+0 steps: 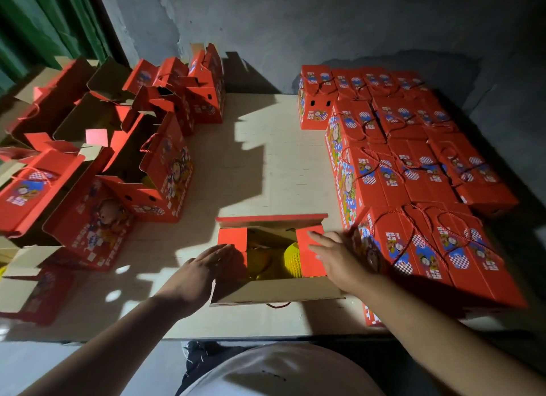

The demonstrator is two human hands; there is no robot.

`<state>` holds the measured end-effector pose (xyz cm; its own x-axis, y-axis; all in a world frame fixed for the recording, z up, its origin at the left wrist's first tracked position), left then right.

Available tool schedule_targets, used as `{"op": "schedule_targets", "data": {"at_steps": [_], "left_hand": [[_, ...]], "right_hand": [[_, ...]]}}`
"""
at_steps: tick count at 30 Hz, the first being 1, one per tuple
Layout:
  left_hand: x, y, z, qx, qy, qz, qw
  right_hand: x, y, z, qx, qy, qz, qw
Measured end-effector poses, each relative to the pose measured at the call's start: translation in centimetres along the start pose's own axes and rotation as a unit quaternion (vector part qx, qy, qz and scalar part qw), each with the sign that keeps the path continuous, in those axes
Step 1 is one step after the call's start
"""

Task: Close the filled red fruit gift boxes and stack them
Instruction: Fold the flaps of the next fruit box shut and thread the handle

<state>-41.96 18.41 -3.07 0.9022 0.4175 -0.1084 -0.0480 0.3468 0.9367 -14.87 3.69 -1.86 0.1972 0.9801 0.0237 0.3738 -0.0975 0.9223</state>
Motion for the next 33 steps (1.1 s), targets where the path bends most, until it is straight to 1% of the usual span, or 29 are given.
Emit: {"op": "schedule_targets", "data": {"at_steps": [1,3,5,7,10,12,15,16,18,20,22,23,25,27,30,32,33], "left_hand": [[-0.2,0.1,-0.2,-0.004,0.004,0.001,1.000],[-0.6,0.2,-0.4,-0.022,0.008,-0.001,1.000],[-1.2,-0.3,-0.3,-0.034,-0.002,-0.019,0.999],[-1.9,-0.8,0.1,-0.041,-0.015,-0.038,0.998],[-2.6,-0.7,0.7,-0.093,-0.016,-0.017,0.995],[-2.5,-0.1,0.8,-0.140,0.000,0.012,0.990],[-2.1,1.0,0.5,-0.202,0.048,0.056,0.977],[-2.0,1.3,0.2,-0.215,0.071,0.072,0.971],[-1.8,2.0,-0.5,-0.224,0.113,0.108,0.962],[-1.4,2.4,-1.0,-0.225,0.129,0.141,0.955],[-0.8,2.8,-1.2,-0.202,0.124,0.156,0.959],[-0.5,2.9,-1.1,-0.179,0.115,0.154,0.965],[0.1,2.8,-0.4,-0.118,0.087,0.133,0.980],[0.6,2.6,0.7,-0.057,0.049,0.106,0.992],[1.2,1.5,2.1,-0.011,0.026,0.049,0.998],[1.5,0.6,2.3,0.014,0.035,0.007,0.999],[1.6,0.3,2.4,0.020,0.042,0.000,0.999]], "right_hand": [[-0.1,-0.1,0.1,-0.003,0.009,-0.005,1.000],[-0.4,-0.2,1.1,0.005,0.003,-0.042,0.999],[-1.3,-0.4,2.3,0.017,-0.001,-0.084,0.996],[-2.4,-0.7,3.0,0.022,0.002,-0.106,0.994],[-3.7,-1.3,3.4,0.071,-0.025,-0.120,0.990],[-3.8,-1.2,3.5,0.118,-0.051,-0.097,0.987],[-3.8,-0.8,3.6,0.192,-0.108,-0.057,0.974],[-3.8,-0.8,3.6,0.221,-0.132,-0.052,0.965],[-3.8,-0.9,3.5,0.321,-0.183,-0.035,0.929],[-3.4,-0.3,3.5,0.368,-0.210,0.018,0.905],[-3.0,0.3,3.6,0.364,-0.222,0.062,0.902],[-2.7,0.6,3.6,0.342,-0.222,0.075,0.910],[-2.1,1.2,3.4,0.260,-0.200,0.094,0.940],[-1.6,1.4,2.9,0.177,-0.160,0.100,0.966],[-1.3,1.3,2.2,0.109,-0.115,0.095,0.983],[-1.3,0.6,1.8,0.099,-0.104,0.062,0.988],[-1.4,0.1,1.7,0.096,-0.102,0.038,0.989]]}}
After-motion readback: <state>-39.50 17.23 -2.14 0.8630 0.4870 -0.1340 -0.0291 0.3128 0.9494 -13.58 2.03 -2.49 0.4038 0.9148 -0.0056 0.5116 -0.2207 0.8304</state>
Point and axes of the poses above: each hand's wrist, its own x-axis towards the middle knuckle, its own y-axis out of the back of the hand, z = x × y, the point moved 9 cm from there along x, towards the middle knuckle, and after that the axes turned 4 degrees about -y, right-handed, at the moved point
